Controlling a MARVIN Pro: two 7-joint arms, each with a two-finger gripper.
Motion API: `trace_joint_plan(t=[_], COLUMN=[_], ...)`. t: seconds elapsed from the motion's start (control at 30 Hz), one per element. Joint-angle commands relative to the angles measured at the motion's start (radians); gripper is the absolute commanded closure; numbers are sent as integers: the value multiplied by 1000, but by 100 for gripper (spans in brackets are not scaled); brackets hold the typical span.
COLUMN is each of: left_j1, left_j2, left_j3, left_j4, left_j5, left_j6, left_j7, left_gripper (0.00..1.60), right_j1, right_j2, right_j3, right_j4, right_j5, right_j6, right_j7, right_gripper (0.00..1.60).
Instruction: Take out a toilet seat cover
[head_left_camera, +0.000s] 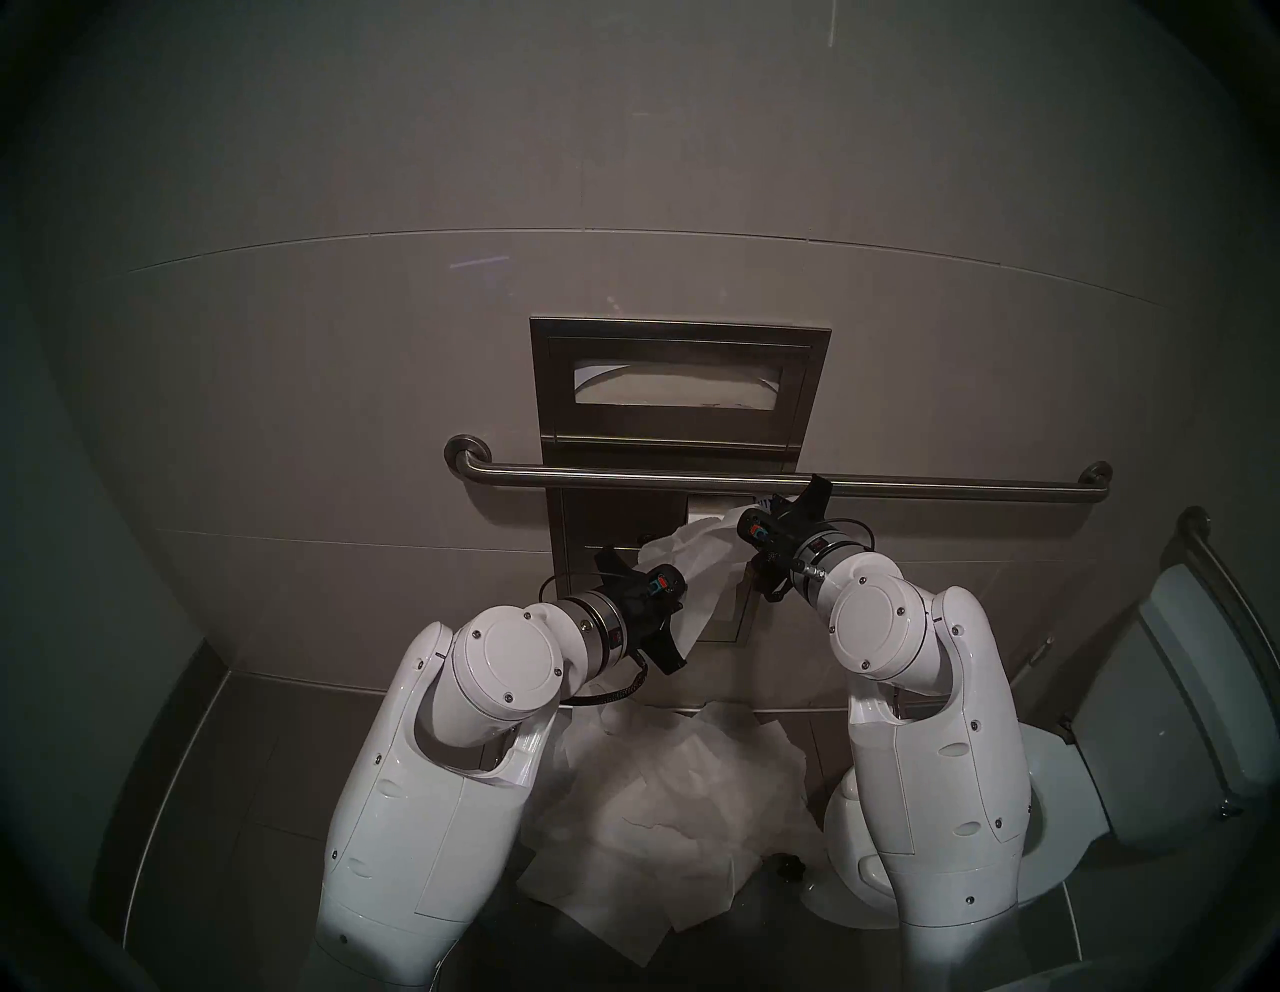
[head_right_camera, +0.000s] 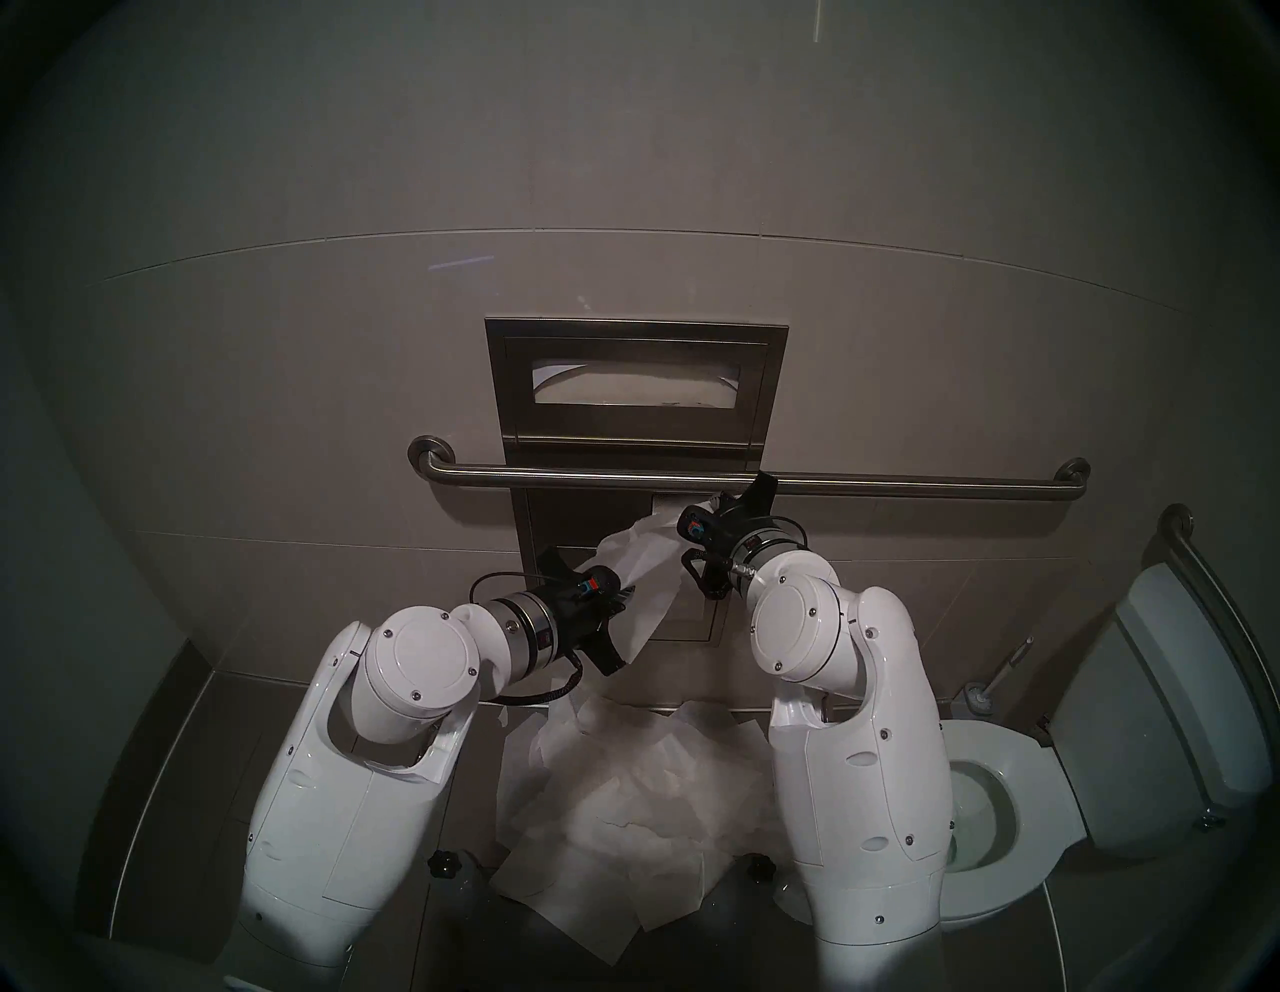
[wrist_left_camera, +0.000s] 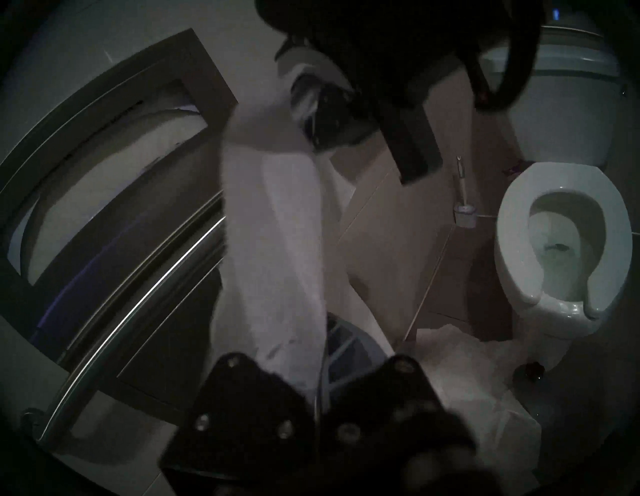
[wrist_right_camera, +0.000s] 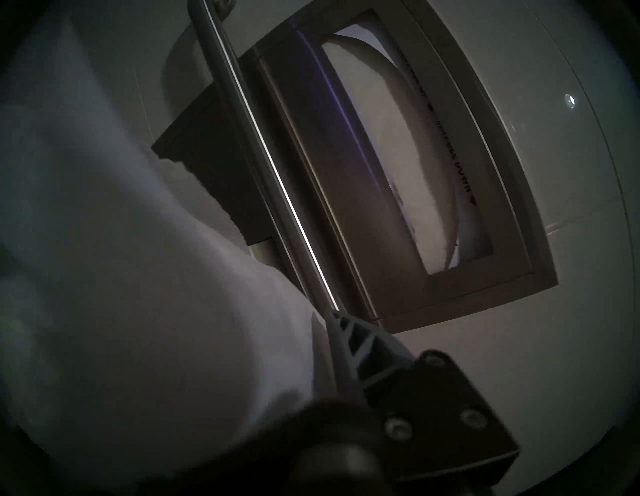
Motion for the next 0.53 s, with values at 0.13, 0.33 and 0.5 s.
trace_joint_plan(t=[0.13, 0.33, 0.5], left_j1=[-31, -31, -30], left_j2=[-19, -22, -23], left_j3=[-8, -11, -13], left_j4=[-32, -31, -30], left_j5=[-33, -35, -35], left_j6=[-29, -34, -36], left_j7=[-8, -11, -12], left_gripper=[160, 160, 160], right_j1=[27, 27, 27], right_j2=[0, 0, -1], right_j3=[8, 10, 11], right_j4=[-18, -17, -17], right_j5=[27, 31, 33], right_j6=[-32, -38, -41], right_j7=[-17, -18, -18], right_gripper=[94, 94, 94])
